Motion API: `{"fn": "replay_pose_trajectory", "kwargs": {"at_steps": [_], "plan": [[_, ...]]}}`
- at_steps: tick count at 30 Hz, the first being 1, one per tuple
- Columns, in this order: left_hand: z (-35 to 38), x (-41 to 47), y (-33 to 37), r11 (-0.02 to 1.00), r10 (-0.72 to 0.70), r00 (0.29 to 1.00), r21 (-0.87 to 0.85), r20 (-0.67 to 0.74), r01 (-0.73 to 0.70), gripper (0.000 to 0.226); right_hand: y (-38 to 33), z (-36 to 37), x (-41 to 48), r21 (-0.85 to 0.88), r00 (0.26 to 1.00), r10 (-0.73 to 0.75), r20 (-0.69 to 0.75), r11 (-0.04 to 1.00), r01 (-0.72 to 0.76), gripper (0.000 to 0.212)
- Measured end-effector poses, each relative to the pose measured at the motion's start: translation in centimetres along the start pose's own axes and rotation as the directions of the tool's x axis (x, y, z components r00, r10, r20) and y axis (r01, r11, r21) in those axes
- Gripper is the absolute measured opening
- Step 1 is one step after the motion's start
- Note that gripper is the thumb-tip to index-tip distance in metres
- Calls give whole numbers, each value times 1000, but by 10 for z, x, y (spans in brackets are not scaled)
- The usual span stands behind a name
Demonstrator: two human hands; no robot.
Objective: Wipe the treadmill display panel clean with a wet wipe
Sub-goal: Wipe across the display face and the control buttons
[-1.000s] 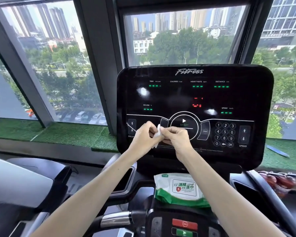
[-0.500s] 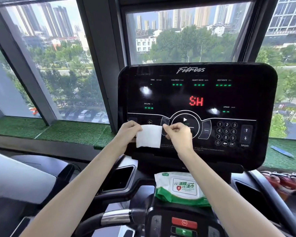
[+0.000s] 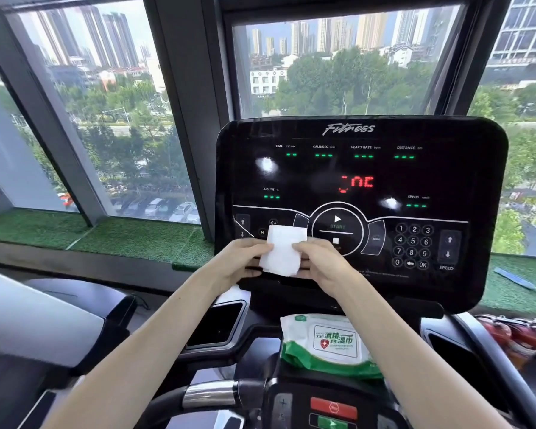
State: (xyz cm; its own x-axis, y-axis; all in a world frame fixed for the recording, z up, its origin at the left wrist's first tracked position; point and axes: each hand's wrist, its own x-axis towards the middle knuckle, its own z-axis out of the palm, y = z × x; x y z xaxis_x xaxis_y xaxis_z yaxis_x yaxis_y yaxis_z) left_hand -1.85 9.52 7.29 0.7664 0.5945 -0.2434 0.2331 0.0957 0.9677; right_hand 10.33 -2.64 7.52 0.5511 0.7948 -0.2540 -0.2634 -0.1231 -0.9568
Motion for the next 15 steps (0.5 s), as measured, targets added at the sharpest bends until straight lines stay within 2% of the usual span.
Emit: {"fn": "replay_pose_trajectory", "kwargs": {"at_steps": [3,7,9,11,15], "plan": [[0,5,-8,989,-8,997,-144,72,19,9,3,0,-1,-21,997,-18,71,1000,20,26],[-3,5,-9,989,17,999,-145,42,-11,15,6,-3,-2,-3,994,-35,99,999,35,26],[-5,2,-9,986,13,998,-169,61,-3,20,7,-6,-4,-1,988,-37,153,999,37,22],[-8,0,-8,983,9,998,-186,59,2,26,9,-9,-5,3,977,-32,210,999,32,27],[-19,5,-10,939,-60,998,-340,-11,53,22,10,-7,-3,64,979,-46,197,997,34,38]]}}
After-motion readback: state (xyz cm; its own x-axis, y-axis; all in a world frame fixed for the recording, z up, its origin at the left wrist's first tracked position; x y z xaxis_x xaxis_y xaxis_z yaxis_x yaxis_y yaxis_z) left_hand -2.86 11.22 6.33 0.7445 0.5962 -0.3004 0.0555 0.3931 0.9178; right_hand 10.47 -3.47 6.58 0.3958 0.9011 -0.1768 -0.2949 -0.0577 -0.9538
